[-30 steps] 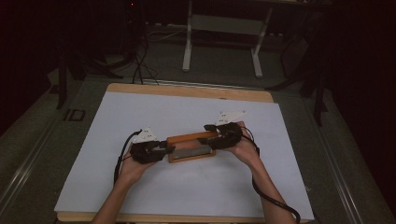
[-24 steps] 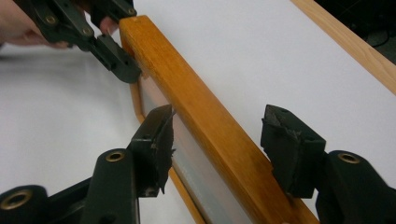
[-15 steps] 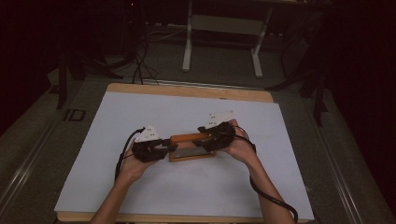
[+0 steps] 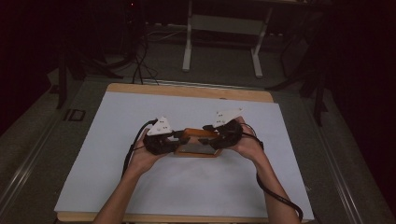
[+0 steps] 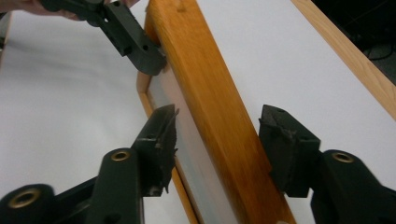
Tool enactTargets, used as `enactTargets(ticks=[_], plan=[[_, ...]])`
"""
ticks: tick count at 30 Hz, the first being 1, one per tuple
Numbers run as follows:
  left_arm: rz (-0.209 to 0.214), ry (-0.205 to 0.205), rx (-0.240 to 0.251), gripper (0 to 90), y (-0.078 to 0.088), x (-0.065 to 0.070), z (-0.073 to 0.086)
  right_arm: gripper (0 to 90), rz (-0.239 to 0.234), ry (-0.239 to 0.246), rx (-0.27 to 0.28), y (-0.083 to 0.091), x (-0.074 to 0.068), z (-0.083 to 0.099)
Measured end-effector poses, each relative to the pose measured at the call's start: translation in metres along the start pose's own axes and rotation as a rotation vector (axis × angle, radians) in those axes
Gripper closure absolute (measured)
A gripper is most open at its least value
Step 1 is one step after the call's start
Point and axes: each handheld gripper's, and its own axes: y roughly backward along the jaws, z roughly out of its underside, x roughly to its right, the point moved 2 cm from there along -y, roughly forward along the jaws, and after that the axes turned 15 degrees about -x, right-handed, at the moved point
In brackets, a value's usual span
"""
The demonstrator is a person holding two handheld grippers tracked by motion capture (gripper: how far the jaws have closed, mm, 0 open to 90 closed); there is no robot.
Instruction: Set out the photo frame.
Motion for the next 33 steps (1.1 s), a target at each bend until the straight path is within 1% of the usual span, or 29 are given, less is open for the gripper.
enactTargets(ticks=[1, 2, 3, 6, 7, 8, 9, 10, 11, 13, 14, 15, 16, 17, 18, 19, 20, 21, 22, 23, 24, 25, 26, 28, 29, 30, 31, 32, 33], plan=[[0.0, -0.018, -0.004, 67.4, 0.0, 0.001, -0.004, 50.3, 0.006, 0.016, -0.01, 0.003, 0.001, 0.001], [0.0, -0.018, -0.004, 67.3, 0.0, 0.001, -0.004, 50.3, 0.006, 0.016, -0.01, 0.003, 0.001, 0.001], [0.005, -0.025, -0.004, 67.1, 0.0, 0.002, -0.006, 55.5, 0.017, 0.029, -0.021, 0.007, 0.002, 0.002], [0.016, -0.042, -0.006, 65.6, 0.0, 0.002, -0.008, 58.9, 0.008, 0.045, -0.026, 0.009, 0.002, 0.004], [0.025, -0.04, -0.003, 65.1, 0.0, 0.001, -0.009, 61.4, 0.002, 0.069, -0.02, 0.012, 0.001, 0.006], [0.041, -0.032, 0.005, 65.1, -0.001, 0.001, -0.009, 61.4, 0.002, 0.069, -0.02, 0.012, 0.001, 0.006], [0.063, -0.014, 0.022, 63.1, -0.001, -0.001, -0.009, 62.8, 0.017, 0.091, -0.009, 0.013, -0.001, 0.008], [0.063, -0.014, 0.022, 61.8, -0.001, -0.001, -0.009, 62.8, 0.017, 0.091, -0.009, 0.013, -0.001, 0.008], [0.08, 0.01, 0.041, 59.7, -0.001, -0.003, -0.008, 64.2, 0.027, 0.107, -0.001, 0.014, -0.003, 0.01], [0.084, 0.022, 0.051, 54.2, -0.001, -0.004, -0.008, 65.8, 0.038, 0.109, 0.007, 0.015, -0.004, 0.011], [0.084, 0.029, 0.058, 54.2, -0.001, -0.005, -0.007, 65.8, 0.038, 0.109, 0.007, 0.015, -0.004, 0.011], [0.076, 0.05, 0.064, 47.7, -0.001, -0.008, -0.003, 67.1, 0.043, 0.095, 0.013, 0.016, -0.003, 0.014], [0.076, 0.05, 0.064, 45.6, -0.001, -0.008, -0.003, 67.1, 0.043, 0.095, 0.013, 0.016, -0.003, 0.014], [0.095, 0.071, 0.056, 45.5, -0.002, -0.013, 0.004, 68.1, 0.04, 0.08, 0.025, 0.018, -0.001, 0.017], [0.095, 0.071, 0.056, 44.5, -0.002, -0.013, 0.004, 68.1, 0.04, 0.08, 0.025, 0.018, -0.001, 0.017], [0.09, 0.09, 0.037, 43.5, -0.006, -0.016, 0.01, 68.8, 0.037, 0.059, 0.04, 0.02, 0.002, 0.02], [0.09, 0.09, 0.037, 43.1, -0.006, -0.016, 0.01, 68.8, 0.037, 0.059, 0.04, 0.02, 0.002, 0.02], [0.083, 0.124, 0.023, 42.5, -0.012, -0.021, 0.017, 68.9, 0.024, 0.041, 0.06, 0.022, 0.005, 0.025], [0.083, 0.124, 0.023, 41.6, -0.012, -0.021, 0.017, 68.9, 0.024, 0.041, 0.06, 0.022, 0.005, 0.025], [0.086, 0.163, 0.016, 41.0, -0.02, -0.026, 0.022, 68.9, 0.018, 0.024, 0.08, 0.023, 0.006, 0.03], [0.086, 0.163, 0.016, 40.9, -0.02, -0.026, 0.022, 68.9, 0.017, 0.021, 0.085, 0.024, 0.006, 0.031], [0.09, 0.188, 0.006, 40.9, -0.028, -0.03, 0.026, 69.0, 0.018, 0.015, 0.089, 0.025, 0.006, 0.033], [0.09, 0.188, 0.006, 40.9, -0.028, -0.03, 0.026, 69.0, 0.018, 0.015, 0.089, 0.025, 0.006, 0.033], [0.104, 0.202, -0.011, 41.0, -0.037, -0.032, 0.029, 69.0, 0.019, 0.006, 0.101, 0.026, 0.007, 0.036], [0.13, 0.205, -0.031, 43.7, -0.045, -0.033, 0.031, 69.1, 0.019, -0.008, 0.119, 0.026, 0.007, 0.038], [0.13, 0.205, -0.031, 45.2, -0.045, -0.033, 0.031, 69.1, 0.019, -0.008, 0.119, 0.026, 0.007, 0.038], [0.149, 0.209, -0.05, 45.8, -0.053, -0.033, 0.033, 69.1, 0.015, -0.019, 0.132, 0.026, 0.008, 0.04], [0.149, 0.209, -0.05, 46.4, -0.053, -0.033, 0.033, 69.1, 0.015, -0.019, 0.132, 0.026, 0.008, 0.04], [0.172, 0.214, -0.051, 47.6, -0.059, -0.032, 0.033, 69.1, -0.001, -0.033, 0.145, 0.026, 0.008, 0.041]])
